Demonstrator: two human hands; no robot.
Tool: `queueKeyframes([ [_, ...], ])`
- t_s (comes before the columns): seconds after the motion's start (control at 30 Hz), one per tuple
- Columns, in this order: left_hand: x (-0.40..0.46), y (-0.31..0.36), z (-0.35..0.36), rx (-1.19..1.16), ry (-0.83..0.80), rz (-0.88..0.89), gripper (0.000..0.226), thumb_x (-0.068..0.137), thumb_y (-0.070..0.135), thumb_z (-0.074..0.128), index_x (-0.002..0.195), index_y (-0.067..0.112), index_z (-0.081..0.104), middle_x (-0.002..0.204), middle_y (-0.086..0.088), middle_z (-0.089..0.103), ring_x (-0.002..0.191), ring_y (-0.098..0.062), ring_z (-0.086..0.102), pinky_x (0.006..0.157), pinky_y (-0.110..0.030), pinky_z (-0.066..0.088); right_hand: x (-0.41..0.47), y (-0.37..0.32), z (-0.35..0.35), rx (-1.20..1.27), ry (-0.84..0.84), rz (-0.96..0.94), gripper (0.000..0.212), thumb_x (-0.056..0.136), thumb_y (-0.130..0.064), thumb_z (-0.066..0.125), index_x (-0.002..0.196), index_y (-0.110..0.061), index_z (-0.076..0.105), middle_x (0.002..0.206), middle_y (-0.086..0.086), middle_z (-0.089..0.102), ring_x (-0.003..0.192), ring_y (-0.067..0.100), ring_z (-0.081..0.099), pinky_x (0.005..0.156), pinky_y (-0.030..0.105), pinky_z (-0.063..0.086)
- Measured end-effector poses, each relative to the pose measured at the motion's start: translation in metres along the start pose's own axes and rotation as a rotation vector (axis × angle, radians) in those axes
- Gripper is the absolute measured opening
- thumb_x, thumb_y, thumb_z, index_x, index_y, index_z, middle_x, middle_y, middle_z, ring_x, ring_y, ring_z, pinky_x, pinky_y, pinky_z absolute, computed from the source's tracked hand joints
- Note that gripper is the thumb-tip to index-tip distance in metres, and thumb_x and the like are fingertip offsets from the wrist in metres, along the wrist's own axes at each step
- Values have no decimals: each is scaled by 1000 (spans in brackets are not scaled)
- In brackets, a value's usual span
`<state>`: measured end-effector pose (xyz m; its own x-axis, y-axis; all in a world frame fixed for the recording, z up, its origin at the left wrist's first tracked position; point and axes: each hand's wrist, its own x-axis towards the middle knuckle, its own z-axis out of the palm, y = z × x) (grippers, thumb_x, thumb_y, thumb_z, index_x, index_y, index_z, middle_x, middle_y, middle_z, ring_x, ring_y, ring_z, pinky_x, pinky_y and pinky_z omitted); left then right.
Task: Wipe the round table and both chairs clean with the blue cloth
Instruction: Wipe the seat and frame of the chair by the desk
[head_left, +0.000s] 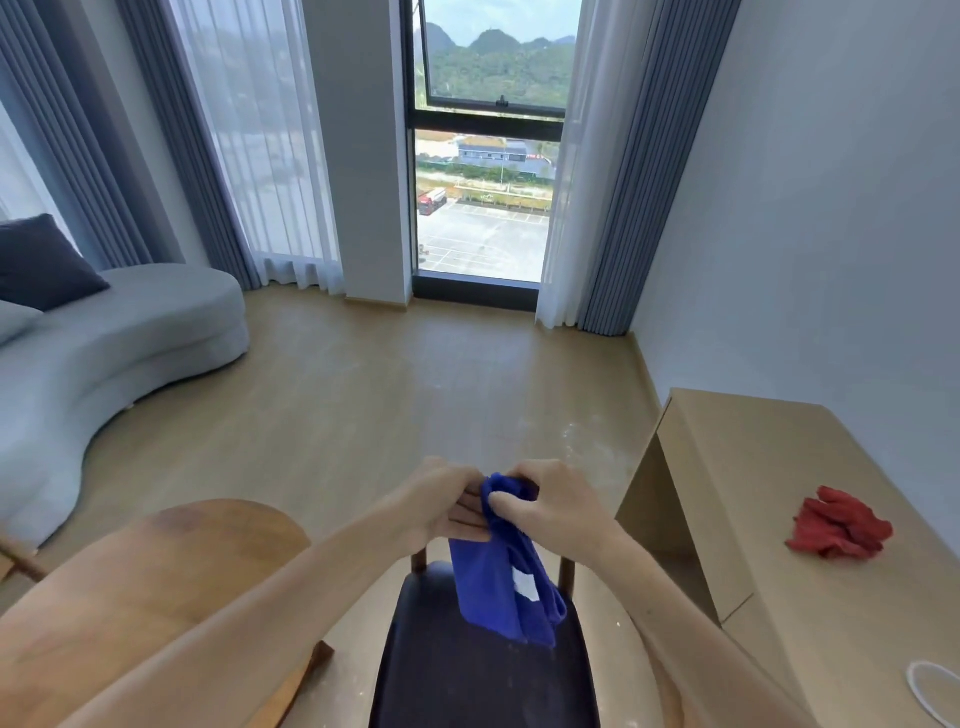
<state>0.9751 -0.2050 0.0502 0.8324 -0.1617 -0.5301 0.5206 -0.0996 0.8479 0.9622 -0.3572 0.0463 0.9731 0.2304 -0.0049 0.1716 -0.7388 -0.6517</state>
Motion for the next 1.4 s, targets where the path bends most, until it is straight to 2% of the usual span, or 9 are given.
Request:
queueKeyframes([
  [0.1,-7,6,-3,-69,-59,-13,27,90,-7,37,87,-7,64,76,-20,70,70,-31,69,66,-36,60,-5,-1,-8,-56,-95,-44,40,72,-43,74,97,-14,61,86,3,65,78,19,60,71,34,51],
  [0.2,-7,7,-10,-33,-118,53,34,87,-14,35,93,-3,67,86,-19,74,83,-28,73,73,-35,60,-4,2,-19,-97,-22,-112,27,79,-24,70,103,-14,62,91,1,65,81,18,60,77,40,52],
  [0.37,7,-4,-44,530,141,485,35,83,-6,53,83,24,71,79,8,74,80,-1,68,69,-14,49,-1,3,-45,-23,41,-199,21,83,-8,62,100,-21,67,84,-8,67,75,9,58,72,28,50],
  [0.57,20,-33,-49,783,90,639,46,83,18,71,125,25,52,117,17,54,107,-1,54,79,-10,45,0,-5,-71,60,70,-225,28,81,2,59,96,-18,69,86,-5,70,83,18,63,78,37,52],
  [0.77,11,-13,-52,838,150,840,19,79,2,62,85,20,57,87,9,63,78,-3,59,71,-25,52,-3,4,-86,1,134,-211,31,81,6,59,89,-23,64,79,-11,66,75,0,59,66,13,46],
  [0.9,4,32,-60,956,222,1064,28,81,-2,55,96,21,52,87,13,51,73,-7,53,60,-15,44,-2,19,-81,-93,188,-145,24,82,4,58,93,-16,63,80,-7,64,70,4,56,64,14,43],
  [1.0,5,39,-60,1026,198,1030,30,86,-2,49,105,18,60,89,13,41,74,-4,48,64,-10,34,3,15,-73,-52,212,-149,24,81,1,57,92,-21,59,77,-11,61,66,0,54,62,10,42],
  [1.27,-3,31,-88,979,229,750,26,85,0,34,72,21,42,71,5,48,63,-11,44,57,-25,33,21,-13,-47,18,135,-203,33,87,-2,53,107,-28,59,94,-11,65,88,10,60,76,22,51],
  [1.4,-20,24,-116,912,165,673,15,70,22,37,75,14,49,66,4,50,60,-12,43,57,-27,33,27,-31,-24,83,106,-208,32,85,-2,55,102,-28,62,92,-11,67,87,9,61,77,27,53],
])
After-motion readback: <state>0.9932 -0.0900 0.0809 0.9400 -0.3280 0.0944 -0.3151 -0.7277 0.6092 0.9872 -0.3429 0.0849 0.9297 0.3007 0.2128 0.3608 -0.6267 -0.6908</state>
